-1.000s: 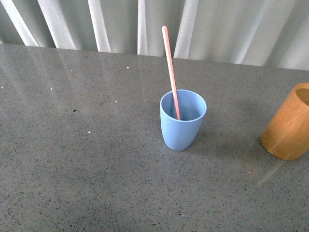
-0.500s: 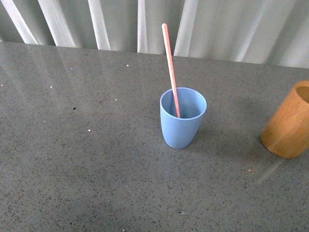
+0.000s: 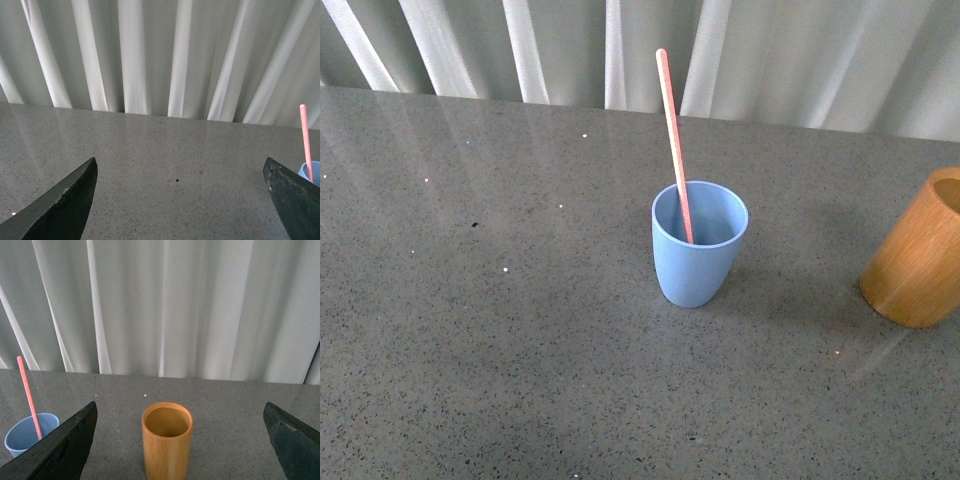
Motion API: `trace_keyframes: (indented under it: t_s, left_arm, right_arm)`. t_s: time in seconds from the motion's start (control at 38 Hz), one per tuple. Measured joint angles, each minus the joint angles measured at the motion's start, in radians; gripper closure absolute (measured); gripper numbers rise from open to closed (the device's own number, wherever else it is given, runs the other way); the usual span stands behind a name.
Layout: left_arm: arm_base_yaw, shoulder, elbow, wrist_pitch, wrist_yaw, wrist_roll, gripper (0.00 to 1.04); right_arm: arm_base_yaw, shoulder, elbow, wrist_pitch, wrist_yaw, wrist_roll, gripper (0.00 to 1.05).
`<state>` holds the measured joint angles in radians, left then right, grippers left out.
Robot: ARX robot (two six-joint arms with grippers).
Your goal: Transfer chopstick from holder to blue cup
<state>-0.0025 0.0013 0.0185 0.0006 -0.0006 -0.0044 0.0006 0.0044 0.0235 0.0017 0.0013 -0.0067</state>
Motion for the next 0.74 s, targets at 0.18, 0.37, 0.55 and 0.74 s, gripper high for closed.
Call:
trace_keyframes:
  t_s: [0.18, 0.37, 0.55, 0.74]
  left_arm:
    - [0.0, 0.0, 0.0, 0.0, 0.0, 0.0, 0.07]
    - [0.0, 0.0, 0.0, 0.0, 0.0, 0.0, 0.07]
    - [0.0, 0.0, 0.0, 0.0, 0.0, 0.0, 0.07]
    - [0.0, 0.0, 0.0, 0.0, 0.0, 0.0, 0.07]
  right_arm:
    - [0.0, 0.0, 0.0, 0.0, 0.0, 0.001, 0.1]
    - [0.0, 0.0, 0.0, 0.0, 0.0, 0.001, 0.1]
    - [0.0, 0.0, 0.0, 0.0, 0.0, 0.001, 0.1]
    - [0.0, 0.0, 0.0, 0.0, 0.0, 0.001, 0.1]
